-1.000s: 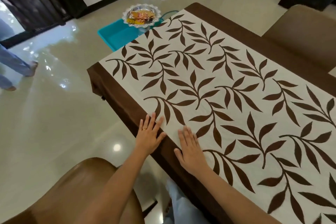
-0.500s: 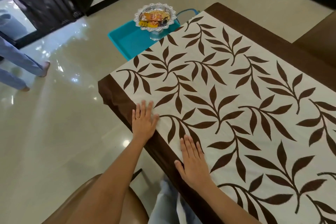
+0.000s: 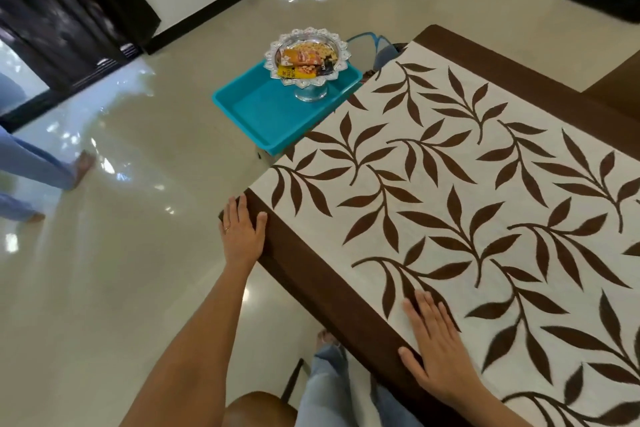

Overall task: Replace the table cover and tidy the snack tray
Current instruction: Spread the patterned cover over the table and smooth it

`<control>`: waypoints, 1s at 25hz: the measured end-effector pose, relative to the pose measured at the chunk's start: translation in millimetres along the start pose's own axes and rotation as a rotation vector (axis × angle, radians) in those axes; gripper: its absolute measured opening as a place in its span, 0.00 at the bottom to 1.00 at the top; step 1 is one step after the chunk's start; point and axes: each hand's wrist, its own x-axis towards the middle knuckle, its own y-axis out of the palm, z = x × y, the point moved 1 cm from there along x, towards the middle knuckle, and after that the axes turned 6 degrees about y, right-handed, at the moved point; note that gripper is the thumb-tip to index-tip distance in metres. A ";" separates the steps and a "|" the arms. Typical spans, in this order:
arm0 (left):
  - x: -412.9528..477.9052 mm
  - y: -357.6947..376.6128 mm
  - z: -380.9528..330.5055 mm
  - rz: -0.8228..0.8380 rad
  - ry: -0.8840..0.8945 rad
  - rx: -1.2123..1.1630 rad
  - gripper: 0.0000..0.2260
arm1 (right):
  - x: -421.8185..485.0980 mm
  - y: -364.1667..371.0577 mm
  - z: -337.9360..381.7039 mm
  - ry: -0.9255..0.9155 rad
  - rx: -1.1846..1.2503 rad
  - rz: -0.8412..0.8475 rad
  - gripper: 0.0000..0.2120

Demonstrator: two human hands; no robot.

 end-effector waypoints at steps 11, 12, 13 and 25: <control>45.4 -33.1 40.6 0.346 -1.078 -1.393 0.26 | 210.9 -15.0 208.9 -0.298 0.102 0.073 0.33; 45.9 -32.6 43.3 0.426 -1.137 -1.407 0.26 | 220.0 -12.2 220.7 -0.315 0.087 0.076 0.33; 45.8 -31.8 45.6 0.494 -1.171 -1.409 0.27 | 224.4 -7.9 227.0 -0.311 0.062 0.088 0.34; 27.9 -60.7 107.8 -0.232 -1.111 -1.301 0.17 | 188.1 5.9 192.7 -0.298 -0.071 0.162 0.37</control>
